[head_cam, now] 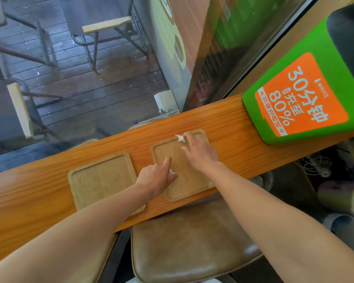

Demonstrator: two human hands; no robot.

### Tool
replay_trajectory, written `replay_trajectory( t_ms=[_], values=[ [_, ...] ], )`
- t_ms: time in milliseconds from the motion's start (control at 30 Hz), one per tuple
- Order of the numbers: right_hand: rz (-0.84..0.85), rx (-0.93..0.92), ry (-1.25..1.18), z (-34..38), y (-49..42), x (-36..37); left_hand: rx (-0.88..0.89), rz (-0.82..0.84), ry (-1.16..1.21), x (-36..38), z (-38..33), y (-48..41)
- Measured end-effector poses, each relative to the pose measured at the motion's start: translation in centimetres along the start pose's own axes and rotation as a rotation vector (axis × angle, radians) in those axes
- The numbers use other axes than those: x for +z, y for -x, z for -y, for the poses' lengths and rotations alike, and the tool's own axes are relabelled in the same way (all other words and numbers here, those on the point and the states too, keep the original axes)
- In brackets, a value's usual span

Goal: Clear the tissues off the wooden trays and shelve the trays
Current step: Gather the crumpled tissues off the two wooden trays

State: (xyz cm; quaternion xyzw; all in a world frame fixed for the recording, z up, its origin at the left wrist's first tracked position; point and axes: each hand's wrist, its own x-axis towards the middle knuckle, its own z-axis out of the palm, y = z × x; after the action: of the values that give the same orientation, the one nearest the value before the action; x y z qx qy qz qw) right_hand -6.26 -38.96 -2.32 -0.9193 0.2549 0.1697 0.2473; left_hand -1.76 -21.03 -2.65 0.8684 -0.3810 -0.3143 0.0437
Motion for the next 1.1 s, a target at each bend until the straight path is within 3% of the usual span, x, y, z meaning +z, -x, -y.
replay_trajectory(
  t_ms=[367,800,1100],
  values=[
    [0.022,-0.009,0.008,0.3,-1.7,1.5,0.043,0.045,-0.011,0.4,0.2,-0.9],
    [0.182,0.073,-0.032,1.3,3.4,-0.6,0.046,0.257,0.044,-1.9,1.0,1.5],
    [0.080,0.214,-0.039,2.9,13.7,-3.2,0.168,0.073,0.053,-6.1,-0.4,6.2]
  ],
)
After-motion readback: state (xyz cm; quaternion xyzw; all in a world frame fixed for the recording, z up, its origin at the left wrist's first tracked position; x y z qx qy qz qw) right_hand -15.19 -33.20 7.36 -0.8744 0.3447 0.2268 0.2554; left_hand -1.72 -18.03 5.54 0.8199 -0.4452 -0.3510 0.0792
